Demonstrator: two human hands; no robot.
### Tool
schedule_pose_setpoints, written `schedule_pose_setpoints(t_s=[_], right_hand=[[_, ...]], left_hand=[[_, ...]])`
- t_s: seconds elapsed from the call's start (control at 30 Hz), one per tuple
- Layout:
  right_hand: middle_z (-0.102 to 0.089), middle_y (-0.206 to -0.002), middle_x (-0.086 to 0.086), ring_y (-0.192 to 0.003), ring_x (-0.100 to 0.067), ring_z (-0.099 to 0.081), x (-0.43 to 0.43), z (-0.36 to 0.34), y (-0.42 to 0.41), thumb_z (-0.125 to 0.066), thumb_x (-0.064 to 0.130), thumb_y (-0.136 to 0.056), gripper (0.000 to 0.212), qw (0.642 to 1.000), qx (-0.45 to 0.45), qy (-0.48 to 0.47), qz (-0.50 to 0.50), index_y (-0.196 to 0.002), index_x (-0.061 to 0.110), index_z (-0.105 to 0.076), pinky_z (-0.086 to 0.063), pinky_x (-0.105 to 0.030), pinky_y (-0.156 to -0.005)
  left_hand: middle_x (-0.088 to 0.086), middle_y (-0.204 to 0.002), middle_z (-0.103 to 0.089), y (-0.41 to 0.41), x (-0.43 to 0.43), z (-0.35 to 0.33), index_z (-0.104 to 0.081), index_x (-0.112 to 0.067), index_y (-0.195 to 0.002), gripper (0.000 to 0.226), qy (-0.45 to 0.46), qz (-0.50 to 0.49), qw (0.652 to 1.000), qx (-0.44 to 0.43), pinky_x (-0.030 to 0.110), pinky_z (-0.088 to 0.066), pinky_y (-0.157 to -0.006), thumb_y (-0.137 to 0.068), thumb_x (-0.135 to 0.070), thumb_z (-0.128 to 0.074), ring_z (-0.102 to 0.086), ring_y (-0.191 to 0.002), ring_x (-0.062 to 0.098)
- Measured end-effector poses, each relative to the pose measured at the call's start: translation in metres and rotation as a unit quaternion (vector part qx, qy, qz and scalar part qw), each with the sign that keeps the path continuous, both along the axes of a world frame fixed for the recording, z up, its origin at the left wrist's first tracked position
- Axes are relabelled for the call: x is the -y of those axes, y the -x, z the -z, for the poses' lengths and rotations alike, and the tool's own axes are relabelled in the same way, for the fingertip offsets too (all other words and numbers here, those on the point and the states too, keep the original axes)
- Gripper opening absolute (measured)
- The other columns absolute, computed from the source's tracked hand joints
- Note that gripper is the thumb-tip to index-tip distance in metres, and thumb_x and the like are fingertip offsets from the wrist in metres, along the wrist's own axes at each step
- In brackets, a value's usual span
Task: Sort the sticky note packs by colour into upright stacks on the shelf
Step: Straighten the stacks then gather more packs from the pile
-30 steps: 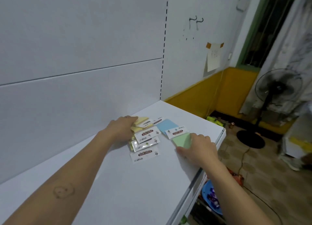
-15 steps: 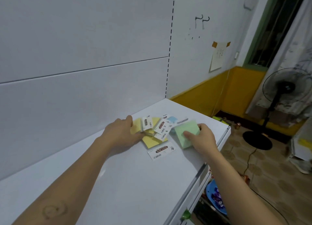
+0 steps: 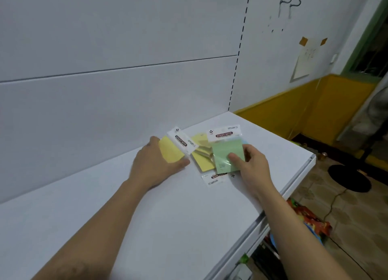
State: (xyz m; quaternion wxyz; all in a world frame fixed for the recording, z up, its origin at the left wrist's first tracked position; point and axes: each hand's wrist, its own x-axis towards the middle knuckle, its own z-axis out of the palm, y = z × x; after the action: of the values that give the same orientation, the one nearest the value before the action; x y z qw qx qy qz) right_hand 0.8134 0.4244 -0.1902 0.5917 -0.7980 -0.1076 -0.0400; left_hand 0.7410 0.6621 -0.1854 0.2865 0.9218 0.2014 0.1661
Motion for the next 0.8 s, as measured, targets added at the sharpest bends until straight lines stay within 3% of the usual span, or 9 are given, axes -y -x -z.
schedule_pose_setpoints(t_s=[0.1,0.2,0.27,0.37,0.47,0.57,0.7,0.8], right_hand=[[-0.071,-0.084,0.012,-0.073,-0.002,-0.064,-0.003,0.000,0.003,-0.071,0.024,-0.083,0.009,0.999,0.017,0.044,-0.005,-0.091,0.025,-0.067,-0.048,-0.013,-0.061],[-0.070,-0.079,0.012,-0.070,0.001,-0.061,-0.005,-0.002,0.006,-0.074,0.025,-0.080,0.010,0.998,0.024,0.062,-0.014,-0.087,0.025,-0.067,-0.043,-0.007,-0.055],[-0.069,-0.078,0.012,-0.065,0.005,-0.059,-0.005,-0.003,0.006,-0.075,0.025,-0.080,0.010,0.997,0.022,0.066,-0.014,-0.086,0.024,-0.067,-0.042,-0.006,-0.053],[-0.069,-0.078,0.011,-0.067,-0.001,-0.061,-0.004,-0.002,0.004,-0.075,0.025,-0.079,0.010,0.998,0.013,0.066,-0.016,-0.084,0.025,-0.066,-0.042,-0.007,-0.053],[-0.069,-0.080,0.012,-0.074,-0.004,-0.063,-0.001,-0.001,0.003,-0.074,0.021,-0.080,0.011,0.998,0.010,0.066,-0.021,-0.088,0.025,-0.067,-0.043,-0.007,-0.055],[-0.068,-0.082,0.015,-0.075,-0.001,-0.062,0.001,-0.001,0.001,-0.072,0.017,-0.082,0.014,0.998,0.006,0.060,-0.032,-0.093,0.025,-0.066,-0.042,-0.007,-0.055],[-0.067,-0.081,0.012,-0.074,-0.002,-0.061,0.002,0.000,-0.002,-0.072,0.015,-0.083,0.014,0.998,0.010,0.054,-0.035,-0.094,0.022,-0.067,-0.043,-0.007,-0.056],[-0.069,-0.084,0.011,-0.080,-0.007,-0.064,0.003,0.001,-0.002,-0.071,0.015,-0.083,0.013,0.998,0.005,0.040,-0.037,-0.094,0.022,-0.068,-0.048,-0.016,-0.063]], left_hand=[[-0.005,-0.093,-0.057,0.000,0.004,-0.001,-0.037,-0.022,-0.106,0.081,0.058,-0.003,0.998,0.002,0.038,-0.049,-0.073,-0.055,-0.079,-0.066,-0.057,-0.089,0.023],[-0.005,-0.112,-0.052,0.000,0.010,0.003,-0.035,-0.023,-0.124,0.081,0.091,0.039,0.995,0.016,0.038,-0.048,-0.080,-0.067,-0.074,-0.062,-0.055,-0.098,0.022],[-0.004,-0.120,-0.050,-0.002,0.013,0.007,-0.034,-0.024,-0.129,0.066,0.156,0.083,0.983,0.053,0.039,-0.047,-0.086,-0.079,-0.059,-0.061,-0.054,-0.104,0.019],[0.000,-0.118,-0.056,-0.003,0.014,0.010,-0.042,-0.025,-0.116,0.033,0.202,0.091,0.971,0.094,0.038,-0.048,-0.087,-0.089,-0.027,-0.060,-0.056,-0.103,0.018],[-0.004,-0.103,-0.065,-0.003,0.009,0.011,-0.050,-0.023,-0.101,0.020,0.236,0.045,0.963,0.124,0.040,-0.051,-0.085,-0.087,-0.022,-0.064,-0.062,-0.097,0.018],[-0.004,-0.096,-0.070,-0.001,0.007,0.009,-0.056,-0.021,-0.094,0.019,0.276,0.043,0.951,0.136,0.036,-0.054,-0.081,-0.082,-0.019,-0.072,-0.067,-0.091,0.018],[-0.001,-0.099,-0.070,0.001,0.012,0.007,-0.060,-0.017,-0.098,0.018,0.291,0.059,0.946,0.131,0.027,-0.054,-0.081,-0.084,-0.014,-0.070,-0.068,-0.093,0.016],[0.001,-0.102,-0.070,0.003,0.014,0.005,-0.061,-0.013,-0.103,0.019,0.290,0.054,0.947,0.125,0.029,-0.055,-0.083,-0.086,-0.015,-0.068,-0.068,-0.096,0.017]])
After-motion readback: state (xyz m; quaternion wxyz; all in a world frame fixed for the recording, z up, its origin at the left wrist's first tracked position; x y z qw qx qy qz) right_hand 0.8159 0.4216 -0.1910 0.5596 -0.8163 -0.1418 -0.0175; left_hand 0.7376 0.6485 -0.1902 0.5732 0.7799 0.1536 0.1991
